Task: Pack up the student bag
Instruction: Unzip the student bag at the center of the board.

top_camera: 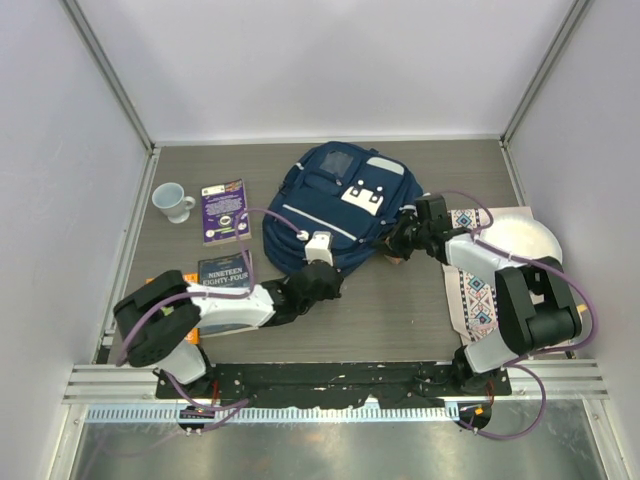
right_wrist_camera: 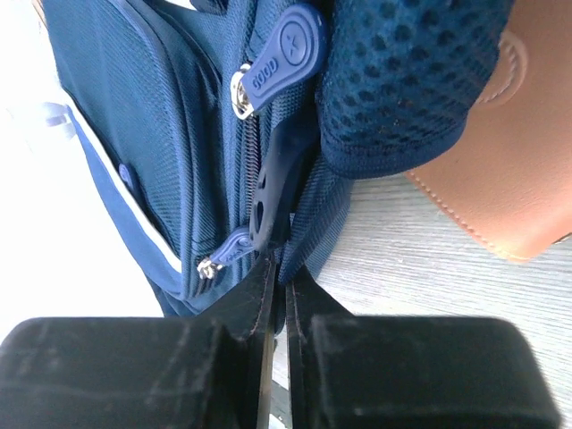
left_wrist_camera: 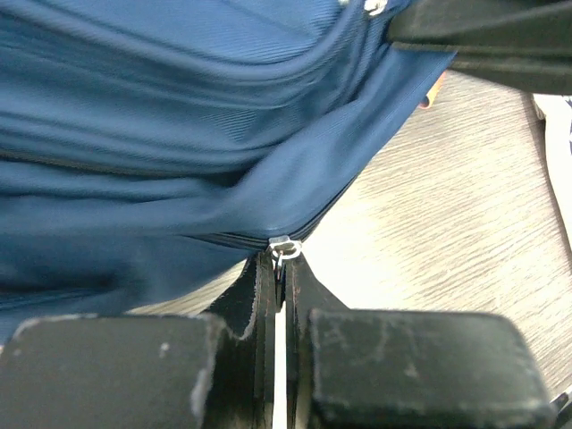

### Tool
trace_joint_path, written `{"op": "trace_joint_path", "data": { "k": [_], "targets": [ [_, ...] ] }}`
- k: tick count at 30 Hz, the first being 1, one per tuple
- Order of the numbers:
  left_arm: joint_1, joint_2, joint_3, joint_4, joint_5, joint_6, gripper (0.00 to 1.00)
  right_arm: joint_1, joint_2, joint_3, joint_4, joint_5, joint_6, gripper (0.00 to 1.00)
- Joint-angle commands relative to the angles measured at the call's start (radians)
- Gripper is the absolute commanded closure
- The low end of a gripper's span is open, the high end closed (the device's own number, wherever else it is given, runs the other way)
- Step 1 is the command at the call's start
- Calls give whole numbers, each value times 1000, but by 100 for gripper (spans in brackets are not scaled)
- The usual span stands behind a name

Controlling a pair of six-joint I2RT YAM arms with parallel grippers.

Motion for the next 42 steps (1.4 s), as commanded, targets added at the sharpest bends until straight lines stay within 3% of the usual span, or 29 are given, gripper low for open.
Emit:
{"op": "trace_joint_path", "data": {
  "k": [1,6,13,17,18,21,32,42],
  "targets": [
    [0,-137,-56,-193,59,91,100,-100,2,143,-17,58,-101,99],
    [0,-284,-103,-303,136,120,100,-133,65,260,-81,67,-191,99],
    [-19,-340,-94,-327,259,121,100,-136,226,499,-146,44,-227,97],
    [-20,-264,-19,-290,270,114,100,-139,228,501,-146,-2,-199,71],
    [-20,-242,4,-285,264,111,100,-140,211,463,-144,13,-202,57],
    [-20,-161,93,-295,207,105,100,-149,116,373,-192,81,-233,42],
    [-19,-3,274,-267,239,144,100,-102,-249,29,-200,-51,-124,39],
    [-19,-18,269,-241,265,155,100,74,-124,35,-69,-17,-40,41]
  ]
}}
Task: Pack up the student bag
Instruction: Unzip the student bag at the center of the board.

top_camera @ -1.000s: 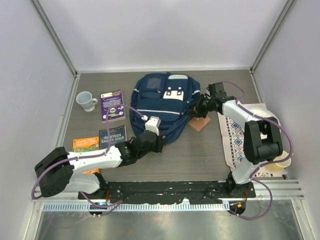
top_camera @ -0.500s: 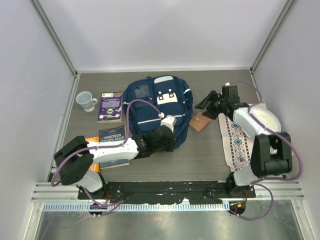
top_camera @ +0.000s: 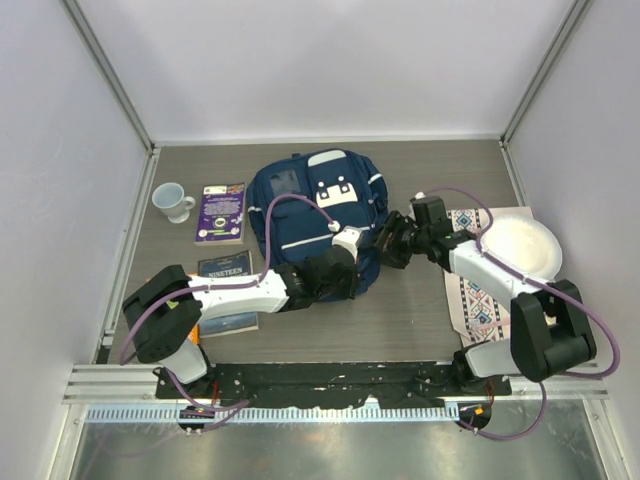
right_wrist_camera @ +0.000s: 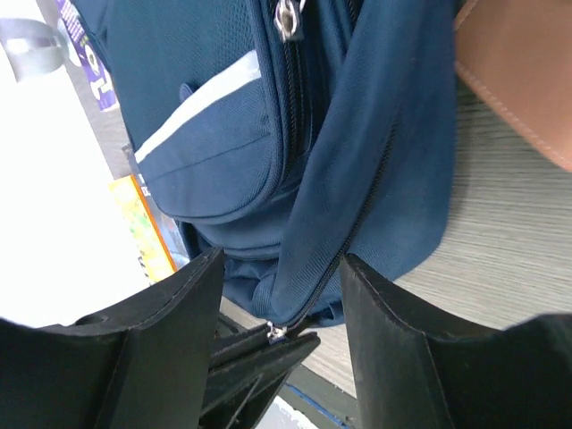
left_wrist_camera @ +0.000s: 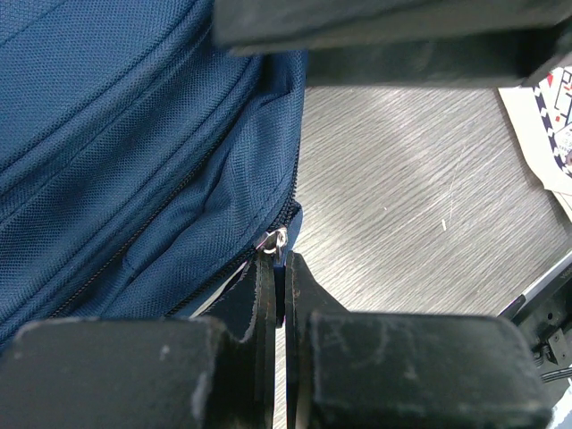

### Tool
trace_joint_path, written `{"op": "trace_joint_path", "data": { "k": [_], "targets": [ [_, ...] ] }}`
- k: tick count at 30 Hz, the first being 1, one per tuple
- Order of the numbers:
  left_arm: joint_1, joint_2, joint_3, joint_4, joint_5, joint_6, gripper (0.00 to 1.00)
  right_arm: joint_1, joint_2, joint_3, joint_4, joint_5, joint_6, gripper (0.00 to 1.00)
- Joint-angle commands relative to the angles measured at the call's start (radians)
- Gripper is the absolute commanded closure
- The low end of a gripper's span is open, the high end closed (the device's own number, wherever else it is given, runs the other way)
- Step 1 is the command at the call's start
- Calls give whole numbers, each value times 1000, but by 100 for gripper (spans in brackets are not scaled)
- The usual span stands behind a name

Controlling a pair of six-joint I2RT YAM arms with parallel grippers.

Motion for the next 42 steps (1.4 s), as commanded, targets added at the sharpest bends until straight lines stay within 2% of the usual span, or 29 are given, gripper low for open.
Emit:
{"op": "trace_joint_path", "data": {
  "k": [1,2,3,5,7,8,10,15,20,26,31,33,34,35,38,41,42],
  "targets": [
    [-4,-38,30,75,19,23,100,51,61,23,110,9,59,42],
    [-4,-48,27,76,21,23,100,54,81,28,111,12,60,44],
    [-4,-52,24,78,21,21,100,56,90,35,113,13,59,50],
    [-4,-57,18,76,19,23,100,56,99,38,120,26,46,69],
    [-4,-63,16,70,19,31,100,54,98,54,110,61,28,79],
    [-4,-66,13,52,13,32,100,48,96,60,101,75,19,90],
    [-4,-80,4,23,1,43,100,30,101,87,84,82,-4,99],
    [-4,-153,-108,-115,-109,31,100,-91,118,156,50,85,-47,99],
    [3,-275,-227,-209,-188,-14,100,-153,138,181,24,76,-82,99],
    [51,-313,-228,-399,-344,-57,100,-183,135,164,15,78,-89,99],
    [95,-298,-211,-433,-355,-37,100,-196,138,183,15,55,-96,99],
    [95,-311,-202,-392,-299,-3,100,-197,147,189,15,-5,-101,84],
    [95,-319,-203,-372,-277,18,100,-196,147,187,7,-20,-98,73],
    [95,-325,-206,-319,-257,21,100,-194,144,180,4,-39,-96,56],
    [95,-338,-206,-225,-174,31,100,-196,70,123,-24,-10,-86,45],
    [95,-312,-174,-199,-137,32,100,-174,-60,49,-54,36,-76,42],
    [95,-301,-165,-192,-121,34,100,-130,-91,11,-54,44,-73,41]
  ]
}}
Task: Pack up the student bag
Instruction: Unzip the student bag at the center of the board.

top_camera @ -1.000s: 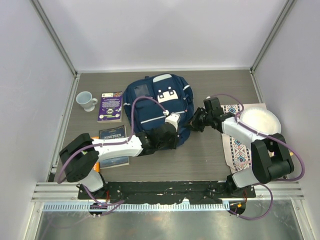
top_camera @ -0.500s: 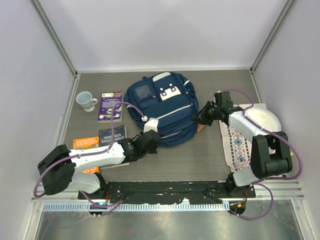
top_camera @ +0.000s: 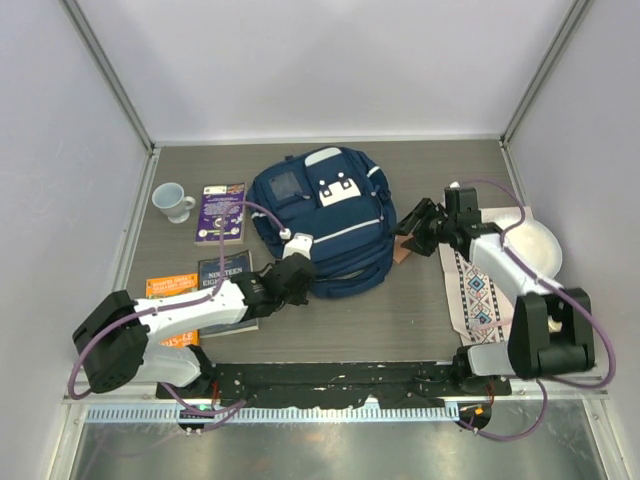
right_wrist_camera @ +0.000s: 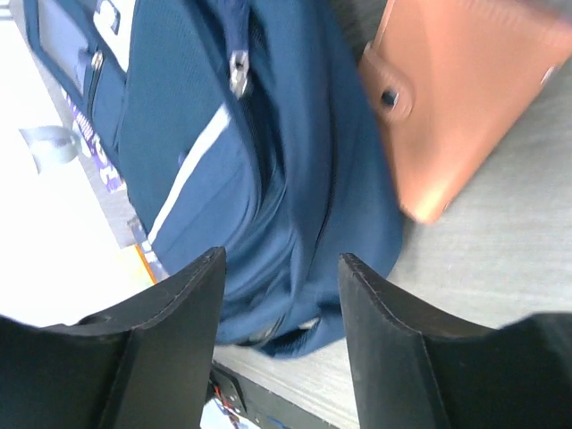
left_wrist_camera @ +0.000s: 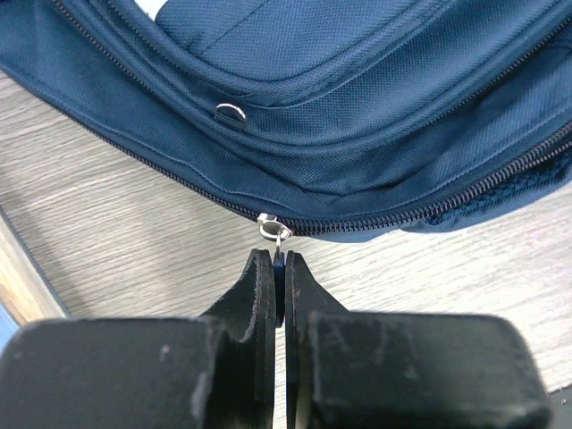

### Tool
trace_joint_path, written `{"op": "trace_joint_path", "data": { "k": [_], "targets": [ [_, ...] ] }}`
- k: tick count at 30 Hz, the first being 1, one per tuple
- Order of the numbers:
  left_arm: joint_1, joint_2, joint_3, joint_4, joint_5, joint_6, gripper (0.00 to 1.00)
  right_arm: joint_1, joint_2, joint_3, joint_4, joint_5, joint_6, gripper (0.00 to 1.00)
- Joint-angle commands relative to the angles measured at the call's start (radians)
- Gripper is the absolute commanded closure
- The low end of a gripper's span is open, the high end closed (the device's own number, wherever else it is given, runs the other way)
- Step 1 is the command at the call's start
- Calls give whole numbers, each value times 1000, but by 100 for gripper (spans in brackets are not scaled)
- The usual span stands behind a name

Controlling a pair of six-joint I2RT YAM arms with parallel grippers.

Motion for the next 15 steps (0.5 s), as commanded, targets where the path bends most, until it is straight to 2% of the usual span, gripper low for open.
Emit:
{"op": "trace_joint_path", "data": {
  "k": [1,7,15],
  "targets": [
    [0,16,73,103,85,29,100,88,-220,-91,-1,52,23,40],
    [-12,76,139,151,163,60,100,235,-262,-168,61,-23,175,39],
    [-17,125,208,167,168,88,100,301,-201,-175,80,-35,248,39]
  ]
}}
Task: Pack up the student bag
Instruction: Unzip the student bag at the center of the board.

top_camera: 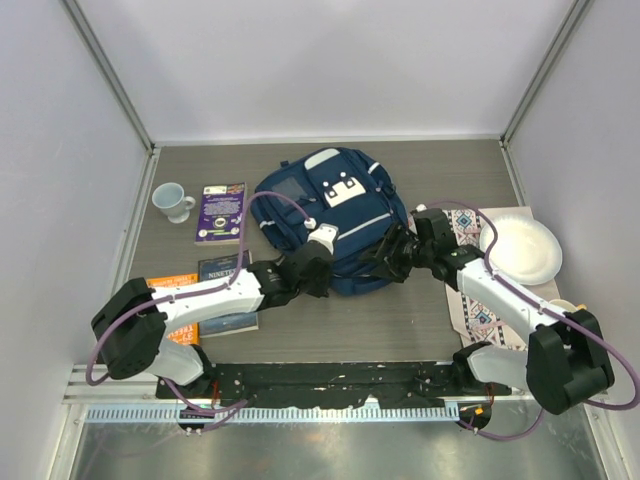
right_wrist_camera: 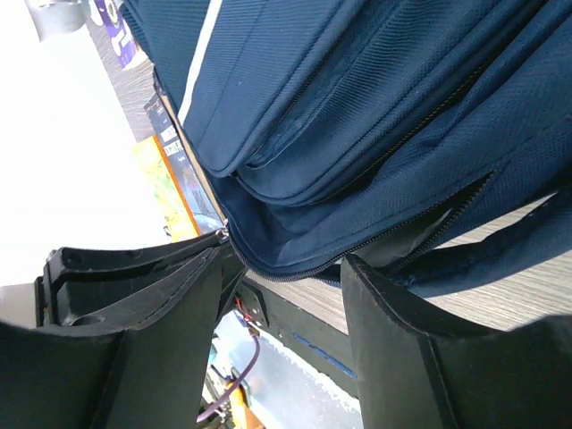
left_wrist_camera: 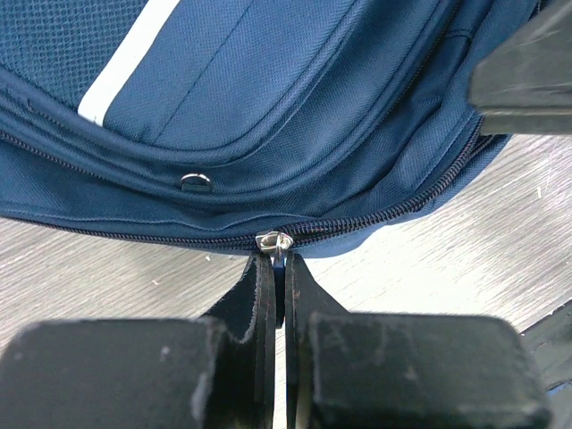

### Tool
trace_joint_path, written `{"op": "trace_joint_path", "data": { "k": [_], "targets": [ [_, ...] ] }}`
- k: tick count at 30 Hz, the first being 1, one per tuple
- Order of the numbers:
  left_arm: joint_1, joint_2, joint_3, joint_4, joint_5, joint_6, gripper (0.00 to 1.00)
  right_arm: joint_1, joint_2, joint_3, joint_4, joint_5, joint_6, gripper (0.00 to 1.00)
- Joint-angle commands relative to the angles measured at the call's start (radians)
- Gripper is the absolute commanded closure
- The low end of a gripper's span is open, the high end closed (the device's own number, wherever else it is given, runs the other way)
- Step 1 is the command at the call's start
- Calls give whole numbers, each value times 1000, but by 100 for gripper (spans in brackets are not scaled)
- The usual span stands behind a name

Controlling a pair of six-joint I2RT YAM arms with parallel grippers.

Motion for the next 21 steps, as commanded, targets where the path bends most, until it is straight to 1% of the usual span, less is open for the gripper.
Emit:
{"op": "trace_joint_path", "data": {
  "k": [1,3,6,7,9,10,12,13,15,18,19,20,21],
  "targets": [
    [-3,14,68,98,14,29,100,27,31,0,49,-17,60,39],
    [-4,16,70,106,18,28,100,33,45,-10,61,-6,64,39],
    [-9,10,60,126,35,26,100,36,85,-20,137,-14,97,41],
    [-13,5,53,136,35,26,100,36,112,-20,159,-19,113,49],
    [-18,-3,44,141,40,28,100,36,136,-7,199,-8,123,63],
    [-21,-13,31,147,38,28,100,38,140,0,199,6,112,76],
    [-21,-24,19,147,31,28,100,38,148,28,199,55,97,87],
    [-21,-29,4,143,14,28,100,38,150,37,197,75,92,99],
    [-21,-44,-12,129,-11,26,100,38,146,59,191,102,77,99],
    [-21,-52,-30,37,-128,14,100,38,139,86,170,149,52,99],
    [-20,-52,-39,-29,-168,5,100,38,137,94,164,162,48,99],
    [-18,-50,-45,-58,-237,-3,100,38,137,100,153,167,43,99],
    [-11,-50,-50,-87,-256,-17,100,38,134,102,151,169,35,99]
  ]
}}
